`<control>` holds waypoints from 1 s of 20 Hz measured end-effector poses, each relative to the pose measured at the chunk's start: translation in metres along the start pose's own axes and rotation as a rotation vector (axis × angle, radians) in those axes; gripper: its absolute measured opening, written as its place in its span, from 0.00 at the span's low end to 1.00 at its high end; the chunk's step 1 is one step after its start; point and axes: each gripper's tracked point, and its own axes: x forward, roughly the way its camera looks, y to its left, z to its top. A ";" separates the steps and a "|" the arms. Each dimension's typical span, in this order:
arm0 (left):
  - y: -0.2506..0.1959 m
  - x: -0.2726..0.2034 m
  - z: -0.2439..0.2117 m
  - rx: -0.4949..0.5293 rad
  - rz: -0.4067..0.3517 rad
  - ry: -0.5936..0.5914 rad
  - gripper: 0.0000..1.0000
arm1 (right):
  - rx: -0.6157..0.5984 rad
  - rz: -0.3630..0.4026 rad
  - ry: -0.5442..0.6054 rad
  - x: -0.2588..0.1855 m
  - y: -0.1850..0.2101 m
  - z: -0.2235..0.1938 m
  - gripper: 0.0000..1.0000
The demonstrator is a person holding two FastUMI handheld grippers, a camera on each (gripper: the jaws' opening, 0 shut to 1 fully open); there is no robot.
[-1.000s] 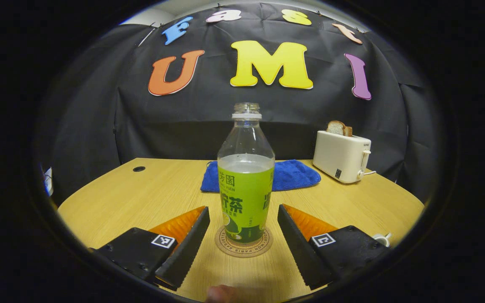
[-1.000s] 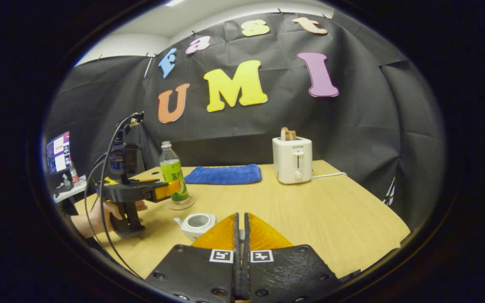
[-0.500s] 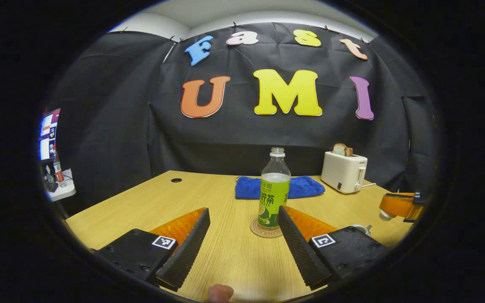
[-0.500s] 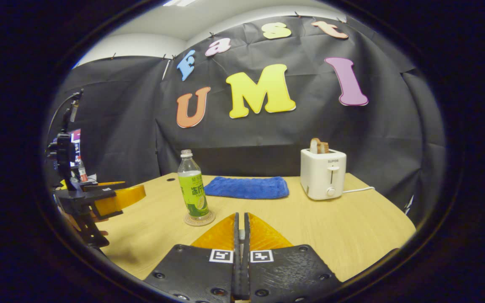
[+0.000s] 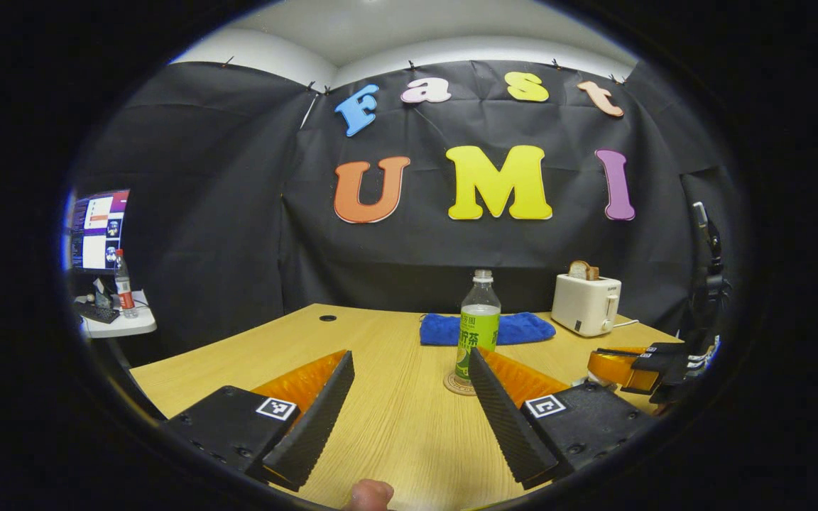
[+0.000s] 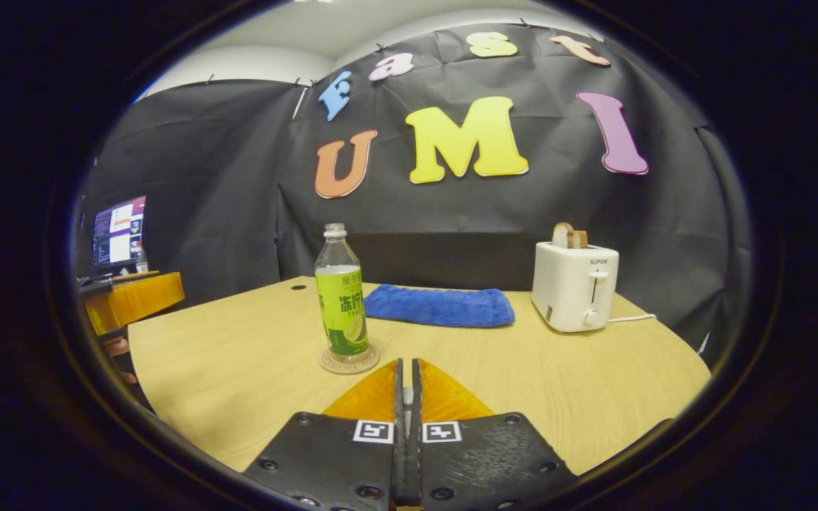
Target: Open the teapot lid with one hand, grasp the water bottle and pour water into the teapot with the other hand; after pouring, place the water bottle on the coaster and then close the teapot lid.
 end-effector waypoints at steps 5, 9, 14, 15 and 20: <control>0.004 -0.008 0.006 0.012 0.006 -0.020 0.99 | -0.014 -0.014 0.004 0.003 -0.002 -0.006 0.00; 0.000 -0.008 0.006 0.011 -0.005 -0.018 1.00 | -0.028 -0.021 -0.014 0.003 -0.003 -0.005 0.00; -0.005 -0.008 0.005 0.014 -0.018 -0.012 1.00 | -0.026 -0.017 -0.019 0.001 0.000 -0.008 0.00; -0.006 -0.009 0.005 0.013 -0.020 -0.010 1.00 | -0.023 -0.018 -0.019 0.002 -0.001 -0.009 0.00; -0.010 -0.010 0.005 0.015 -0.027 -0.008 1.00 | -0.017 -0.025 -0.017 0.003 -0.001 -0.012 0.00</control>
